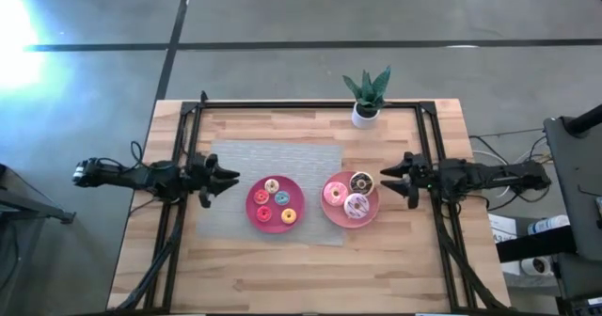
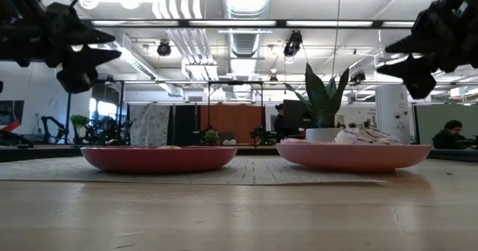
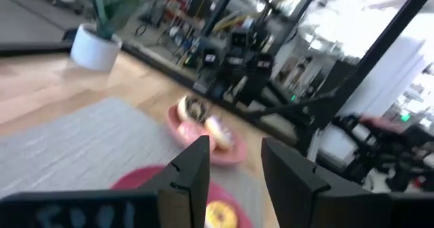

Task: Pick & Place donuts
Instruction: Return to Home Position

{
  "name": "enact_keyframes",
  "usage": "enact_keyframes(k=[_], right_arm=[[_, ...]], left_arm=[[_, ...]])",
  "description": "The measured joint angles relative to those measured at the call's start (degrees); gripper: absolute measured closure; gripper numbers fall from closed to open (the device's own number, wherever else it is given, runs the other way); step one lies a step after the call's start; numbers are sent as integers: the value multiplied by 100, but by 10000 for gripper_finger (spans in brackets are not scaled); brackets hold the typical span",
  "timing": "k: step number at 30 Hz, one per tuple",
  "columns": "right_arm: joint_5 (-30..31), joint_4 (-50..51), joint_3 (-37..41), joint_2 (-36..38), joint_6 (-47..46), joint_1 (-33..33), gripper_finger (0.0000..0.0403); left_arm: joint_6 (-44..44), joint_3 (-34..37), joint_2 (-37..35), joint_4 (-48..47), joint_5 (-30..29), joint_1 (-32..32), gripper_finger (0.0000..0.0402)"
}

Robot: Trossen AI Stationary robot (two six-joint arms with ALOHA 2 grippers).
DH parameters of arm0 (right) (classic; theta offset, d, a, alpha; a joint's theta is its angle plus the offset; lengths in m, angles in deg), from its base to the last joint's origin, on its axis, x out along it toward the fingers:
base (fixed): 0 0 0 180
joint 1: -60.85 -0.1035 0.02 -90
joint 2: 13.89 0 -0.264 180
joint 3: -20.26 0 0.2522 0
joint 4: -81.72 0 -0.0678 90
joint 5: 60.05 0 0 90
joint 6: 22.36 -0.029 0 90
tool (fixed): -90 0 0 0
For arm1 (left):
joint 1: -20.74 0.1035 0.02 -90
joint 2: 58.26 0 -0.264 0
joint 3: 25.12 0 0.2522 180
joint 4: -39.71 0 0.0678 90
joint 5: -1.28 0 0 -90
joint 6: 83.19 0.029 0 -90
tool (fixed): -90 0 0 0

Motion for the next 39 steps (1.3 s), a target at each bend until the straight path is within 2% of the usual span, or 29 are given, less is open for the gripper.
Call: enact_keyframes(k=[3, 6, 8, 22, 39], right_arm=[[7, -290, 76, 372, 3, 19, 199], [26, -1215, 310, 360, 3, 40, 199], [17, -1460, 387, 361, 2, 40, 199], [2, -1478, 385, 368, 3, 40, 199], [5, -1486, 383, 169, 2, 40, 199]], left_arm=[[0, 3, -327, -6, -2, 61, 294], [0, 9, -540, 22, -4, 213, 294], [0, 11, -553, 80, -9, 343, 294], [2, 17, -555, 209, -18, 1435, 294], [2, 20, -557, 141, -7, 1475, 294]])
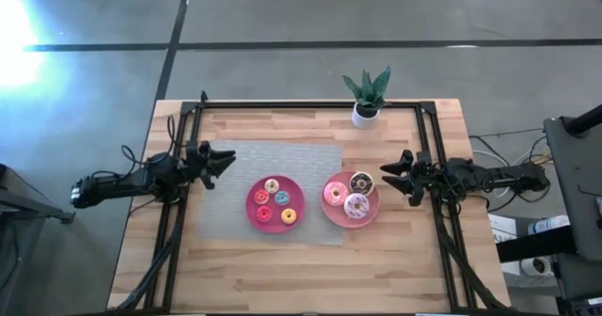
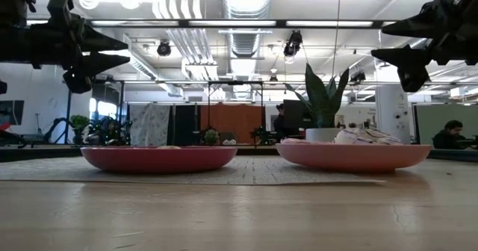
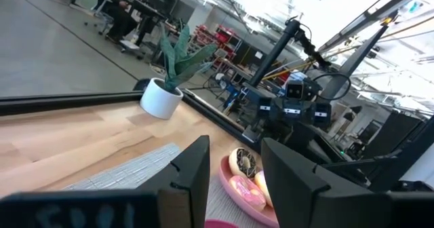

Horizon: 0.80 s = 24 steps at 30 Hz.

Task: Pick & Place donuts
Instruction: Return to Home Position

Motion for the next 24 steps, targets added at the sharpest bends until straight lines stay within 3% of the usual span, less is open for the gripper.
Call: enact_keyframes(k=[5, 8, 12, 15, 18, 24], right_arm=[[1, 1, 0, 3, 1, 0, 199], [1, 3, 0, -1, -1, 0, 199], [12, -1, 0, -2, 1, 0, 199], [12, 0, 0, -4, 1, 0, 199], [12, -1, 0, -2, 1, 0, 199], [12, 1, 0, -4, 1, 0, 199]], left_arm=[[109, 2, 0, -28, 1, -4, 294], [1337, 4, 0, -158, 305, -46, 294], [2721, 4, 0, -370, 1256, -311, 294], [3275, 4, 0, -395, 1325, -625, 294], [3401, 4, 0, -403, 1309, -771, 294], [2716, 4, 0, -279, 1288, -768, 294]])
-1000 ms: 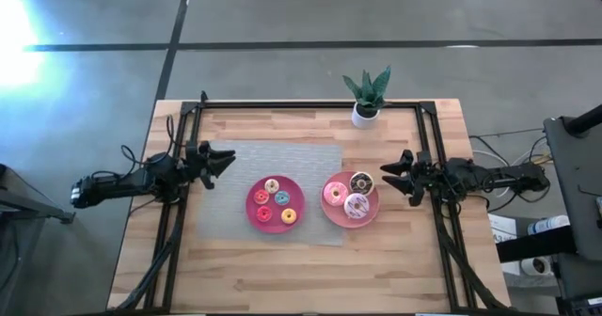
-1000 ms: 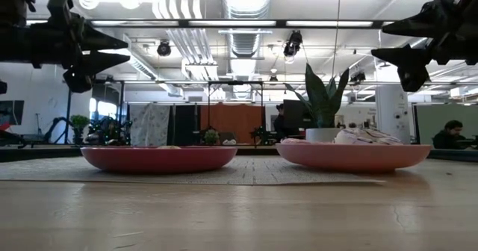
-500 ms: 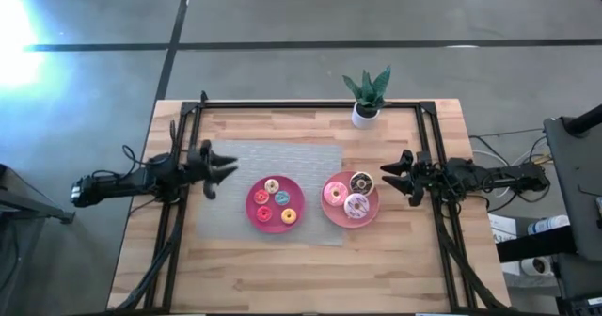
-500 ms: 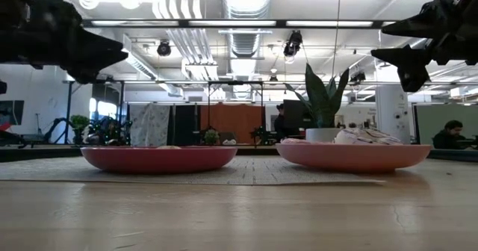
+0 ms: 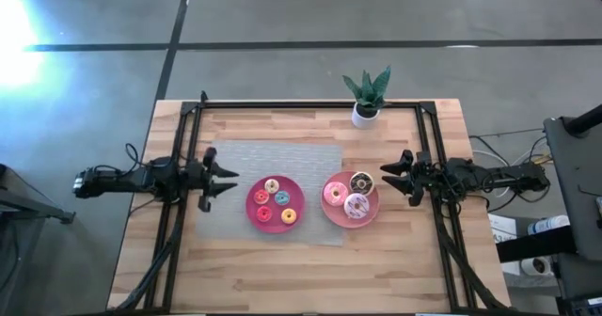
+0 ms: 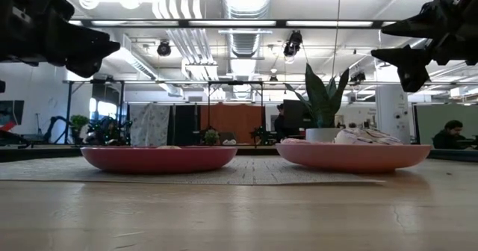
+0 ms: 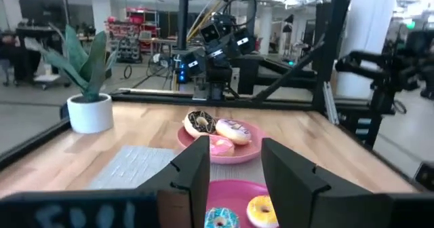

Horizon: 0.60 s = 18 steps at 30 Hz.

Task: Pick & Place donuts
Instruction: Return to Home Position

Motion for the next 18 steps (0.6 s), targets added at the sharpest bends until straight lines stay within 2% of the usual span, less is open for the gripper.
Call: enact_keyframes(k=[6, 18], right_arm=[[0, 0, -2, 0, 0, 1, 199], [-2, -1, -2, -2, 0, 2, 199]], left_arm=[[-517, -19, 131, 20, -12, 3, 294], [-557, -22, 192, 7, -8, 7, 294]])
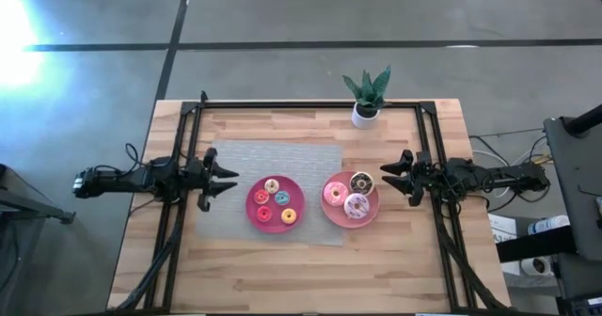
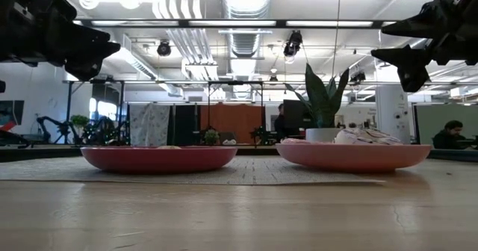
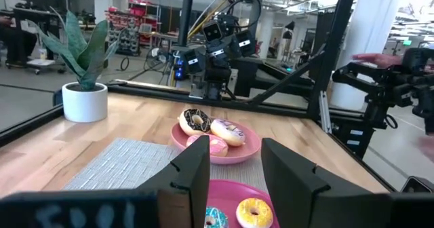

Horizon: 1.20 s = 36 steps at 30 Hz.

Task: Pick & Place donuts
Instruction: Return to Home Position

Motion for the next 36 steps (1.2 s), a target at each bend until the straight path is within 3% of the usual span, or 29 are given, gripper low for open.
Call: enact_keyframes(k=[4, 13, 17, 21, 36], right_arm=[[-48, 88, -7, 0, 225, 0, 199], [-224, 245, -4, 204, 2606, 60, 199], [-756, 336, -7, 205, 3499, -7, 199], [-1268, 445, -7, 205, 3628, -6, 199], [-1271, 433, -4, 188, 3574, -4, 199]], left_arm=[[0, 0, 0, 0, 1, 1, 294], [0, -4, 15, -9, 5, -2, 294], [-42, -4, 15, -11, 10, -2, 294], [-55, -4, 15, -11, 10, -2, 294], [-61, -7, 15, -13, 10, -6, 294]])
